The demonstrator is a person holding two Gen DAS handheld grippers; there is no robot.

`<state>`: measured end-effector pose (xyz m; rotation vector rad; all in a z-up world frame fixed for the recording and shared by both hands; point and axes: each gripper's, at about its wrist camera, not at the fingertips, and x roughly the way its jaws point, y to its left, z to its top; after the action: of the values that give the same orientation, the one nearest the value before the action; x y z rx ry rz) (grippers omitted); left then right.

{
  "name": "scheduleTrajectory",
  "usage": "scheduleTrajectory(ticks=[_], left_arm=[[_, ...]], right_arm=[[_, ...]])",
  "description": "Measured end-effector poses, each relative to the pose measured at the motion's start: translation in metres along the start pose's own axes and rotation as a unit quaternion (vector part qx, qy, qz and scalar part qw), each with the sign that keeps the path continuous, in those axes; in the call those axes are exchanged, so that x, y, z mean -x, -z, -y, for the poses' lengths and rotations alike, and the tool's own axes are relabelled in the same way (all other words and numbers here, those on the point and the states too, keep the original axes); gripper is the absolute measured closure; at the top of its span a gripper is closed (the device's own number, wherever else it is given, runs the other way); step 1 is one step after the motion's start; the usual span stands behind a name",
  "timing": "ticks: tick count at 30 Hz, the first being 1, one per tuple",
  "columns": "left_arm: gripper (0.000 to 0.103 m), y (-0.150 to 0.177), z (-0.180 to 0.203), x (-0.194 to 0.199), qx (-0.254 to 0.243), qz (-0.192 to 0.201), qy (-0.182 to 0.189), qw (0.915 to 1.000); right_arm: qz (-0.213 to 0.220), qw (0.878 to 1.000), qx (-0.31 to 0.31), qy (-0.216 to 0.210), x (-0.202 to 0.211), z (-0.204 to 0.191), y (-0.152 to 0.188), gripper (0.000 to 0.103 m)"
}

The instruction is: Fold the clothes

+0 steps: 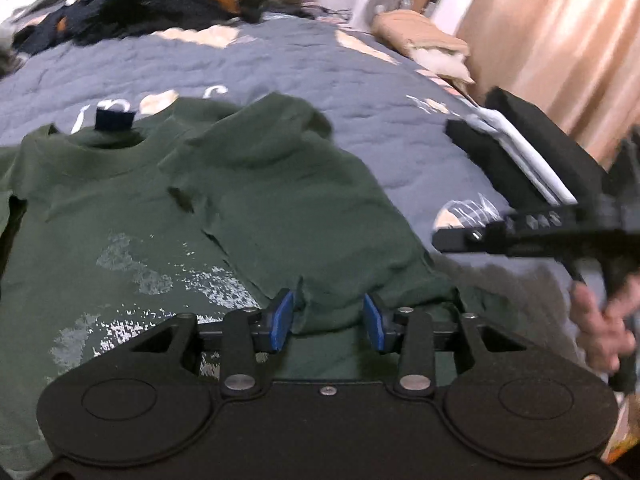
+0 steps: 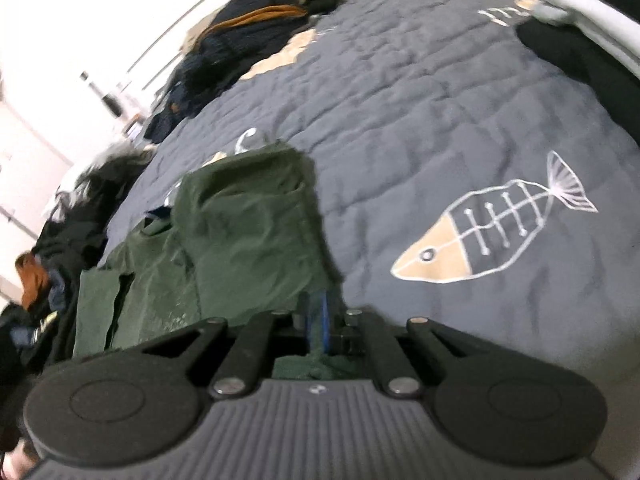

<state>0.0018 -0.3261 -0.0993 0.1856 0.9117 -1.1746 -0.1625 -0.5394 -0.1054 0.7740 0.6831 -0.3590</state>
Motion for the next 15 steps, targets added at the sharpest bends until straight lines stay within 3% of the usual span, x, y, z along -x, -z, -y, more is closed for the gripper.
scheduleTrajectory(ticks=[2,4,8,11,15], left_arm=[[0.065,0.000,-0.003,-0.001,0.016,0.001,0.010,0.9998],[0.088,0.000,-0.007,0.000,0.034,-0.006,0.028,0.9990],[0.093,0.010,-0.018,0.009,0.068,-0.027,0.073,0.9946],[0.093,0.022,-0.022,0.014,0.060,-0.051,0.060,0.9951],[0.092,0.024,-0.026,0.031,0.062,-0.030,0.061,0.9957]], right_arm=[[-0.007,1.000,0.004,-0.007,-0.003,-0.003,0.000,0.097],[-0.016,1.000,0.004,-0.005,-0.008,-0.004,0.002,0.096],[-0.034,0.999,0.001,0.003,-0.014,-0.002,0.005,0.094],[-0.036,0.999,0.003,0.004,-0.015,-0.002,0.005,0.094],[-0.038,0.999,0.005,0.004,-0.014,-0.002,0.005,0.094]])
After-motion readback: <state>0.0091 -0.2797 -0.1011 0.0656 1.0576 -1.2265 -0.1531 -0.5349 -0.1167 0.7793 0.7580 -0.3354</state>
